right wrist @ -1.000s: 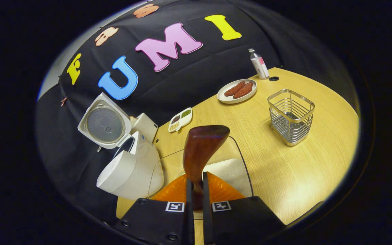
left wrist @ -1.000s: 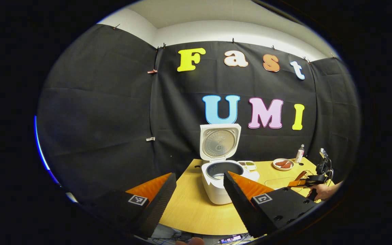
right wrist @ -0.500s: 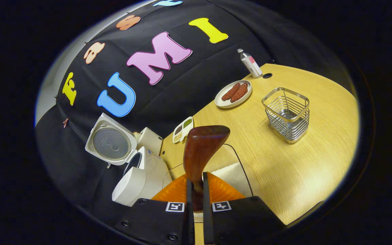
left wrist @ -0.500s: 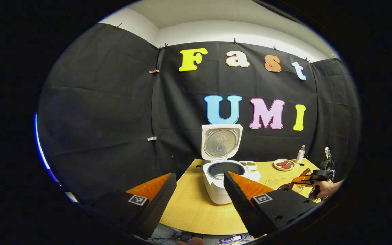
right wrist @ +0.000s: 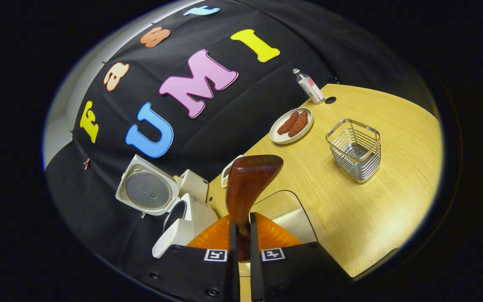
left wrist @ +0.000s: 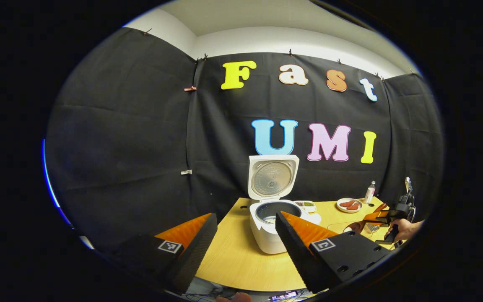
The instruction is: Close the left gripper, press the button to open the rice cooker; take a wooden spoon from the chopstick holder with the right hand, scoop a spoonful of rice and pour it into the rice cooker, then put the wooden spoon back into the chopstick holder.
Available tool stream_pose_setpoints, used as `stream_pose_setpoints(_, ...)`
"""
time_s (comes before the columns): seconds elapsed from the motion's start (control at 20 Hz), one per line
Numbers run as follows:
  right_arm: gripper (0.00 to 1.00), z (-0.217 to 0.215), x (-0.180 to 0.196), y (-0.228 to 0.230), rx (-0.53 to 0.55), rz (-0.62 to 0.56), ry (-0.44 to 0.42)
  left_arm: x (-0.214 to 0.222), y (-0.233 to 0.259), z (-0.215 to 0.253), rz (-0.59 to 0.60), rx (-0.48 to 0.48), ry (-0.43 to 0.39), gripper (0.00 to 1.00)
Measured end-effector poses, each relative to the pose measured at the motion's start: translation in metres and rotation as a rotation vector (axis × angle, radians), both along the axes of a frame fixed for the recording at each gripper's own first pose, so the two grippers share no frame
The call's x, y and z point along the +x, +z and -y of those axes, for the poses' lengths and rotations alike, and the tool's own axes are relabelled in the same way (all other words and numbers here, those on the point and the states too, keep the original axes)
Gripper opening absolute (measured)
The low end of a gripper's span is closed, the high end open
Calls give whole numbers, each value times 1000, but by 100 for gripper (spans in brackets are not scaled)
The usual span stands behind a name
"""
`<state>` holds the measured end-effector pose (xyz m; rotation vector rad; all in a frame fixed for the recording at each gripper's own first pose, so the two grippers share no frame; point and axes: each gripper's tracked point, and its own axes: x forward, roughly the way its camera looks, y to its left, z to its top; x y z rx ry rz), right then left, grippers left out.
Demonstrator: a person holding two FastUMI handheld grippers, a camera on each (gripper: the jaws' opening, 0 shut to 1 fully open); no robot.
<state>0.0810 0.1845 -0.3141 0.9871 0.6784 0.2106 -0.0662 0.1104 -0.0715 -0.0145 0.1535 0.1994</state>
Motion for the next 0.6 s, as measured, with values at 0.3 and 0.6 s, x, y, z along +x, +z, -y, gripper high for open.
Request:
stream_pose_setpoints(0.3, 14, 0, 12, 44, 22, 53, -21, 7, -4, -5, 2, -29, -6, 96)
stream_pose_setpoints(0.6, 14, -22, 27, 98, 78, 87, -40, 11, -3, -9, 14, -28, -15, 97)
